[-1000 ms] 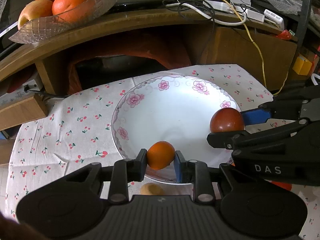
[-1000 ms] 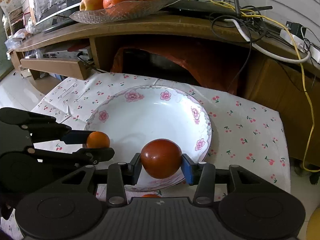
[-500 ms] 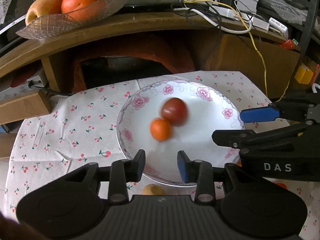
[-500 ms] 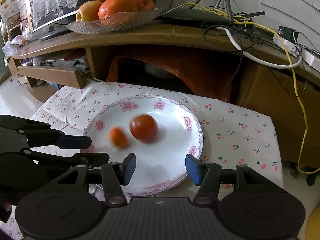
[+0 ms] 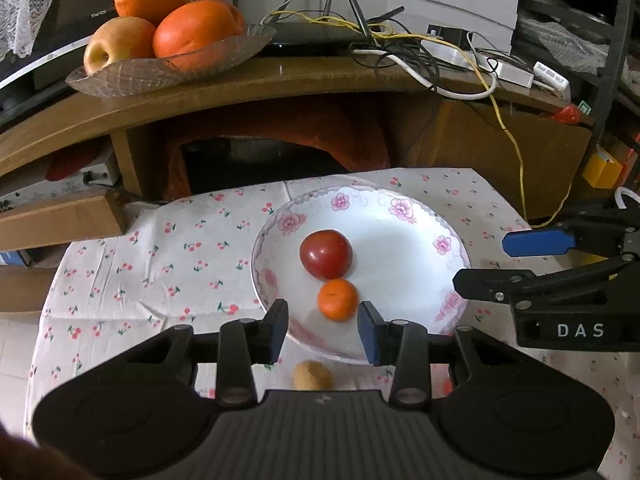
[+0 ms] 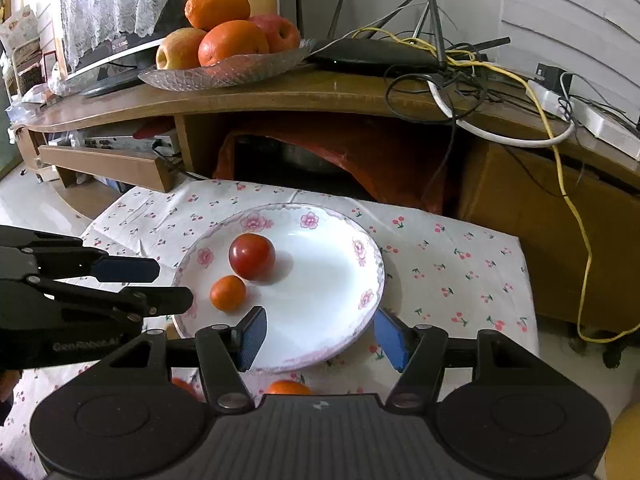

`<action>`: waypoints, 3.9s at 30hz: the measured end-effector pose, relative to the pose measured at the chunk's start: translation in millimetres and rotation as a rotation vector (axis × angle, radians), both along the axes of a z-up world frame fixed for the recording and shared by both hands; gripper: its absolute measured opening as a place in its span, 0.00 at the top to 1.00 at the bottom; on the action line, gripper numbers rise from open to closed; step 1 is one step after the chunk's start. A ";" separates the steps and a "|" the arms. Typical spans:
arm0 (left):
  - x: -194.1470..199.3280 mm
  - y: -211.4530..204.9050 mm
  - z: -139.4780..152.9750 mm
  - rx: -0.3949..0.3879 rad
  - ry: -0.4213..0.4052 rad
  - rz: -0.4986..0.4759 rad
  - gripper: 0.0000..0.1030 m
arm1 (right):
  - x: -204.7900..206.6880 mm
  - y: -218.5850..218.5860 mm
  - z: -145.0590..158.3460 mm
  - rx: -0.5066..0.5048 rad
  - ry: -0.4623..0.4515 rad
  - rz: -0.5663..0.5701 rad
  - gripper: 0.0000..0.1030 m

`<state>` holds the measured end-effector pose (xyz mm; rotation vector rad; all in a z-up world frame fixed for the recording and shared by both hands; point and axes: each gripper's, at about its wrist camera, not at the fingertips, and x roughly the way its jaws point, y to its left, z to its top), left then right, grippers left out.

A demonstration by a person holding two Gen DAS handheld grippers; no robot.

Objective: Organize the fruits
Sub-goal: 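Withdraw both open grippers from the bowl back toward the loose fruit, then grasp the small brown potato with the left gripper while the right grasps a red tomato, then carry the potato and red tomato into the white bowl and open both grippers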

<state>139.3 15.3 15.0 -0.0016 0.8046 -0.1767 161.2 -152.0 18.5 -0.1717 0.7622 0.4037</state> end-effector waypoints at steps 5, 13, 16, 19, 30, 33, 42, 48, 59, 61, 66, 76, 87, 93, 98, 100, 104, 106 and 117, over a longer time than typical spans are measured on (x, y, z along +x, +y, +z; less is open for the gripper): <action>-14.1 -1.6 -1.5 0.002 0.013 -0.016 0.57 | -14.1 -4.4 3.0 0.006 0.004 -0.007 0.42; -40.0 -0.6 -7.6 0.019 0.030 -0.057 0.57 | -36.5 -10.1 -1.6 -0.015 0.024 0.005 0.40; -50.0 2.8 -12.4 0.023 0.037 -0.084 0.56 | -48.0 -15.8 -5.3 -0.028 0.032 0.010 0.40; -59.4 5.2 -19.1 0.030 0.047 -0.127 0.56 | -59.2 -21.3 -10.8 -0.043 0.044 0.021 0.38; -61.5 2.9 -47.9 0.091 0.072 -0.189 0.56 | -70.7 -32.3 -28.9 -0.086 0.052 0.081 0.32; -59.7 0.8 -51.6 0.094 0.057 -0.199 0.54 | -66.9 -34.6 -33.7 -0.077 0.066 0.081 0.32; -59.8 1.7 -53.6 0.096 0.020 -0.235 0.51 | -59.1 -25.0 -50.8 -0.102 0.099 0.120 0.41; -55.0 5.6 -55.7 0.076 0.016 -0.242 0.47 | -57.7 -23.2 -49.7 -0.106 0.098 0.113 0.67; -58.1 0.8 -52.0 0.070 0.042 -0.232 0.69 | -61.1 -23.8 -47.8 -0.095 0.117 0.107 0.71; -60.9 2.0 -50.7 0.062 0.053 -0.223 0.69 | -64.7 -22.8 -46.4 -0.092 0.118 0.114 0.71; -75.7 1.0 -41.7 0.047 0.063 -0.230 0.69 | -75.6 -19.9 -41.0 -0.079 0.111 0.136 0.71; -94.2 -10.8 -47.3 0.064 0.082 -0.264 0.69 | -89.8 -7.7 -49.7 -0.129 0.104 0.189 0.69; -98.8 -7.3 -50.9 0.080 0.045 -0.265 0.56 | -89.4 -10.5 -50.5 -0.131 0.108 0.185 0.56; -103.2 -6.6 -50.2 0.069 0.054 -0.242 0.61 | -88.7 -10.5 -49.0 -0.120 0.132 0.179 0.71; -100.5 -10.5 -47.2 0.064 0.070 -0.237 0.69 | -87.7 -11.9 -46.7 -0.114 0.141 0.159 0.71; -99.2 -9.5 -46.1 0.054 0.074 -0.227 0.69 | -85.9 -12.5 -45.6 -0.112 0.139 0.149 0.71; -95.2 -5.1 -40.6 0.028 0.067 -0.202 0.69 | -81.8 -14.2 -40.8 -0.086 0.135 0.131 0.71; -90.6 -4.4 -35.8 0.012 0.055 -0.191 0.69 | -76.8 -13.2 -36.5 -0.068 0.129 0.119 0.71; -43.9 -10.5 -8.3 -0.013 -0.023 -0.149 0.69 | -38.4 1.8 -13.2 -0.037 0.061 0.080 0.71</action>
